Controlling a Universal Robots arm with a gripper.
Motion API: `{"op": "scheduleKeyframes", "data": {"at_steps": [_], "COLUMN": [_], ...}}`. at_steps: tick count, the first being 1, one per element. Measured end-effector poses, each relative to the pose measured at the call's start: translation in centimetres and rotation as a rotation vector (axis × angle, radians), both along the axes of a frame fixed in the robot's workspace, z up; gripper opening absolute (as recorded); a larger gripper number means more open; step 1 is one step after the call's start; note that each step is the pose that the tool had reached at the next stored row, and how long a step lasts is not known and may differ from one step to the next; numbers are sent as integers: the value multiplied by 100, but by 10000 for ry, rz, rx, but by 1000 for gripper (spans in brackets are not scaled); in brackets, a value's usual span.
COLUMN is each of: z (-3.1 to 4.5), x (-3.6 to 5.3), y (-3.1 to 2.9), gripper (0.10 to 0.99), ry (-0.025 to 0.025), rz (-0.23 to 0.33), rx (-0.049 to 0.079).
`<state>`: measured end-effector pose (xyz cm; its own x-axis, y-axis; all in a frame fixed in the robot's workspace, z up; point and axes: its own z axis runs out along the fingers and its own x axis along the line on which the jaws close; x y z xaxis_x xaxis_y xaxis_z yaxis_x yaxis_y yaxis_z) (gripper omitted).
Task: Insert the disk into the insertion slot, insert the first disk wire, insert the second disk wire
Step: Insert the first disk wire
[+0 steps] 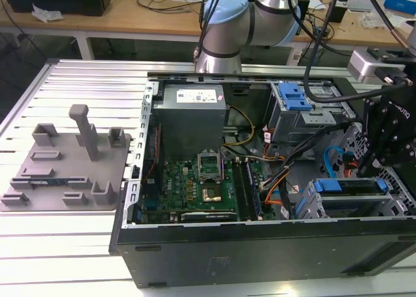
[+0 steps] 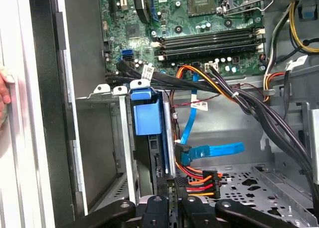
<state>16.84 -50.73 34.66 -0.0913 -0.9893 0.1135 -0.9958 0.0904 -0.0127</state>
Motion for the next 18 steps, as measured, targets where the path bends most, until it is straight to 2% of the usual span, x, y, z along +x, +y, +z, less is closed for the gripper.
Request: {"op": "scheduleKeyframes", "data": {"at_steps": [18], "z": [0], "x": [-5], "y": [-52], "gripper": [165], "ry": [1], "rz": [-1], "rx": [0]}}
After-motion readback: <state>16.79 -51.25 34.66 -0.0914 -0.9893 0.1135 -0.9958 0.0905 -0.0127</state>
